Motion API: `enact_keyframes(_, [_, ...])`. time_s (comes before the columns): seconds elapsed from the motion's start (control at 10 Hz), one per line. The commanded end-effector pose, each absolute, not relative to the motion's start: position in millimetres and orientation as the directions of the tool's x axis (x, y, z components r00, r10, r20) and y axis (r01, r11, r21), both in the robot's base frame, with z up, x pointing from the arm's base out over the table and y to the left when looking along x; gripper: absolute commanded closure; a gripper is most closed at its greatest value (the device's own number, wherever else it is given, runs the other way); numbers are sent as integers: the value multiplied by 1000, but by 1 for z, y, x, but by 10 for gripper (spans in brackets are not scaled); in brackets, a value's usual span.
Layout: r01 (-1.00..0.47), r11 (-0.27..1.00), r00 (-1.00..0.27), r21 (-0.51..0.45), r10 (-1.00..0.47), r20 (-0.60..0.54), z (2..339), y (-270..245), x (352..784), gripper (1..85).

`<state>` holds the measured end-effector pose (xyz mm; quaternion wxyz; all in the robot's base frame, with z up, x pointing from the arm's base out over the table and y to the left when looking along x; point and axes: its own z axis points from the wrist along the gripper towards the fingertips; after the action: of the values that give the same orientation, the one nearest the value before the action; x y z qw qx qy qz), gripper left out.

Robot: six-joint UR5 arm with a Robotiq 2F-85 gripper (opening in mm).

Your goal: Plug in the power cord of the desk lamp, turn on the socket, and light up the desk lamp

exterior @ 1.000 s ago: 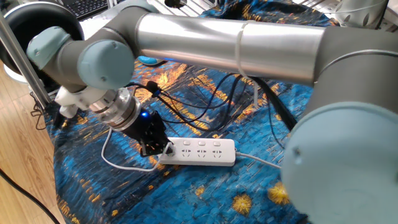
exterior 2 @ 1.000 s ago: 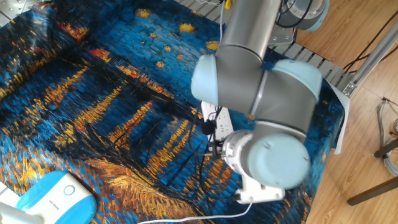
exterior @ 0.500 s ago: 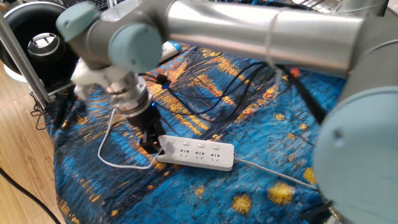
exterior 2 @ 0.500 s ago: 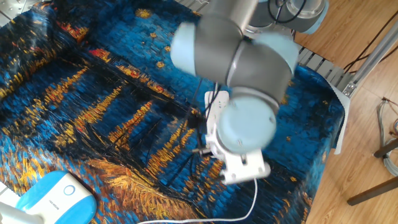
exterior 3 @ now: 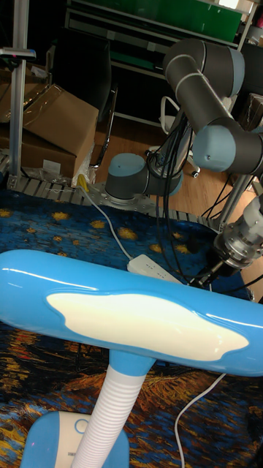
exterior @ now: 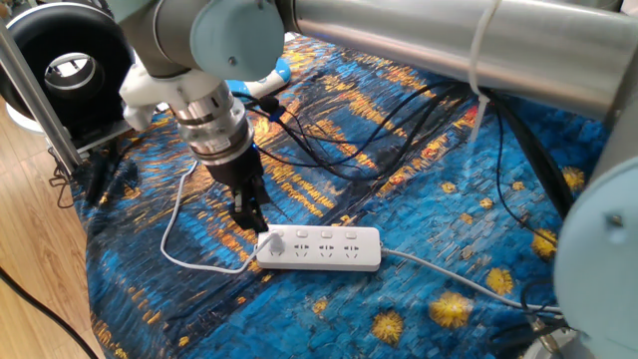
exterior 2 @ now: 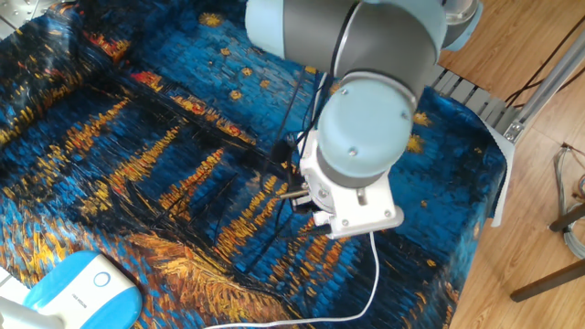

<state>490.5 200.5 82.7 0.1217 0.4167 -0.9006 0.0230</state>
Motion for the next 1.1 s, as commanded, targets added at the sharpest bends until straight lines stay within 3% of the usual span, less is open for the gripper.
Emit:
enact_keyframes(0.0, [-741,671,-653,-15,-717,244,95,190,500,637])
enact_keyframes(0.1, [-743,668,-653,-39,-710,264,97,182,500,797])
enact_keyframes(0.2, [-745,666,-651,-43,-711,268,97,179,501,843])
enact_keyframes(0.5, [-726,685,-663,60,-721,203,86,194,491,843])
enact_keyframes(0.7, [-745,666,-646,49,-737,197,77,177,491,843])
enact_keyframes(1.0, [-745,667,-664,-5,-741,101,67,176,510,843])
